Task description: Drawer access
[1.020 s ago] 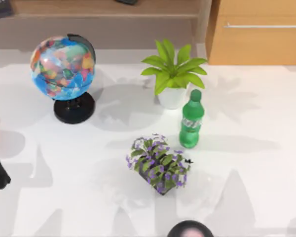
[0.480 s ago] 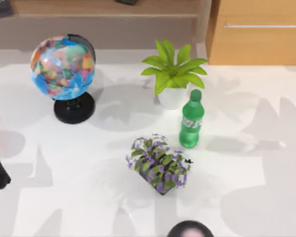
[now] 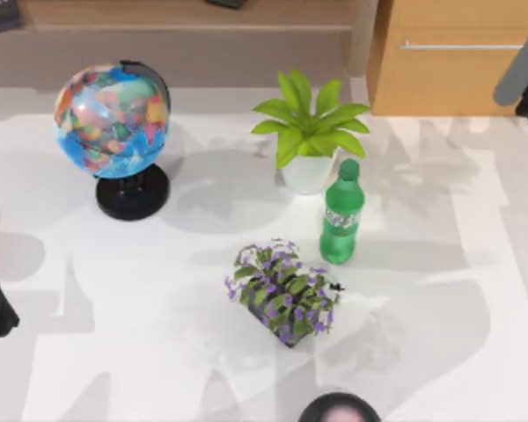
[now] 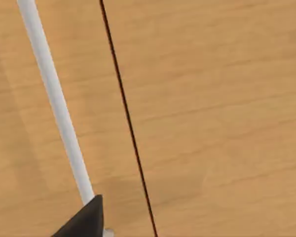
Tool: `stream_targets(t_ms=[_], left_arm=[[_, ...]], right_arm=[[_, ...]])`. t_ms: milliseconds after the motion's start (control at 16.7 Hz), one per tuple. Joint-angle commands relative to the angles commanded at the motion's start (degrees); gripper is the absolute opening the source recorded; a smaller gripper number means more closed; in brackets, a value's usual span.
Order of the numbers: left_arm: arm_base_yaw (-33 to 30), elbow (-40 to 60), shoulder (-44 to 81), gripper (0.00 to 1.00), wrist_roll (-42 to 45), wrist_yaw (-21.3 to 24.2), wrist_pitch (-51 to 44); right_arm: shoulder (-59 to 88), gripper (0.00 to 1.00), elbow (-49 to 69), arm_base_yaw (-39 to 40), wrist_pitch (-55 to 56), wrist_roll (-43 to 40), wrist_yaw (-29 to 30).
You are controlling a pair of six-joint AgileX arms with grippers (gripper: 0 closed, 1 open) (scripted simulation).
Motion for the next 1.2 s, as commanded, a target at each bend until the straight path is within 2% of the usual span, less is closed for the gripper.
stream_targets(t_ms=[180,300,660,1200], left_arm=[[0.0,0.0,0.0,1.0,0.0,0.0,0.0],[0.0,0.0,0.0,1.0,0.0,0.0,0.0],[0.0,0.0,0.0,1.0,0.0,0.0,0.0],[0.0,0.0,0.0,1.0,0.0,0.0,0.0]], right_arm=[[6.9,1.0,1.3,6.6,4.6,-8.2,6.0],[9.2,1.0,1.7,8.8,6.1,-10.6,8.0],[9.4,1.0,1.6,8.9,6.0,-10.8,8.2],[12.4,1.0,8.4,8.4,2.5,-11.0,7.6]])
